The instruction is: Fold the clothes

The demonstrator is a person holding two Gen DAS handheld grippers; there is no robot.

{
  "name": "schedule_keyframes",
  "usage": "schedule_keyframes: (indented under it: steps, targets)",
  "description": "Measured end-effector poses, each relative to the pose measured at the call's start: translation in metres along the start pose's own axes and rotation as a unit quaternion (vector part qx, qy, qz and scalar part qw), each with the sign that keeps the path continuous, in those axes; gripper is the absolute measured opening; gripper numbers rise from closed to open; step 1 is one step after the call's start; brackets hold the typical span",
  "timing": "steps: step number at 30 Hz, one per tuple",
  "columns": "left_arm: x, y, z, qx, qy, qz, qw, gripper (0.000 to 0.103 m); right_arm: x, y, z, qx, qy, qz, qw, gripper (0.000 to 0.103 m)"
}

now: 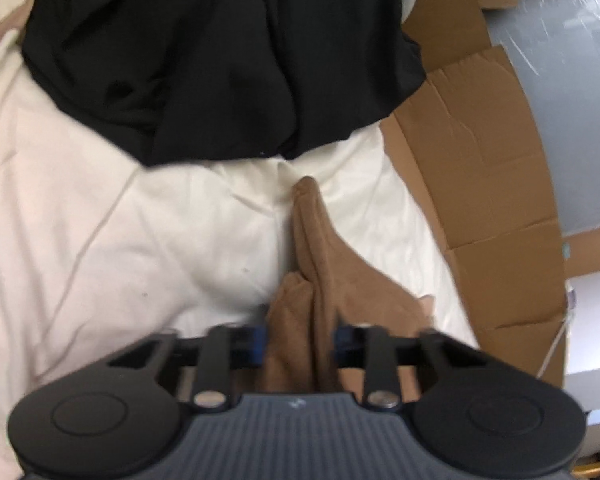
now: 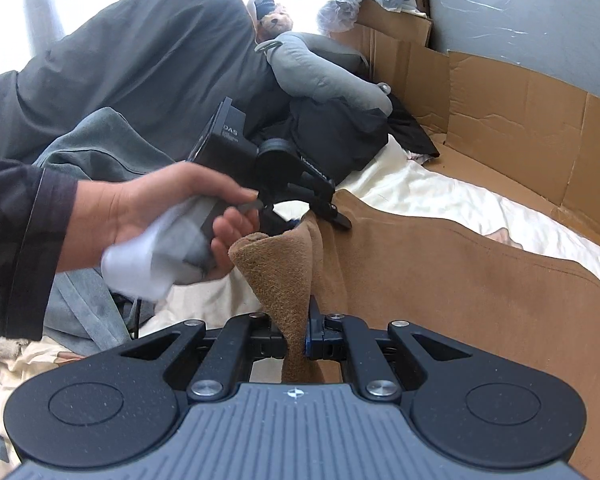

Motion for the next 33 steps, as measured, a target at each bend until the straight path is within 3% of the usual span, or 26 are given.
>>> schedule_keyframes:
  steps: [2, 7, 10, 12, 23, 33]
  targets:
    - [0.002, -0.002, -0.002, -0.007, -0.002, 0.004, 1.0, 0.013, 0.002, -0.003, -0.001, 0.0, 0.009, 0.002, 1.0, 0.006]
    - [0.026, -0.019, -0.012, -0.006, 0.006, 0.013, 0.9999, 0.011, 0.009, -0.022, 0.001, 0.007, 0.009, 0.015, 1.0, 0.006]
    - [0.045, -0.028, -0.017, 0.001, 0.021, 0.016, 0.9996, 0.011, 0.016, -0.033, 0.002, 0.035, 0.0, 0.019, 0.999, 0.006]
    - [0.058, -0.033, -0.02, 0.005, 0.028, 0.016, 0.9995, 0.011, 0.025, -0.038, 0.0, 0.041, 0.025, 0.009, 0.999, 0.006]
    - [0.124, -0.03, -0.05, 0.01, 0.052, 0.006, 0.9986, 0.011, 0.056, -0.076, -0.014, 0.091, 0.06, -0.005, 0.994, 0.005]
    - [0.191, -0.006, -0.103, 0.006, 0.093, -0.01, 0.9956, 0.011, 0.108, -0.126, -0.052, 0.127, 0.137, -0.035, 0.982, 0.005]
Point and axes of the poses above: each gripper's, at about its wrist camera, not at the fingertips, and y roughly the way its jaws point, x to its right, z to its top, the point moved 10 cm from there along y, roughly the way its jaws point, and after that the axes turned 12 degrees about -y, right-handed, at the moved point
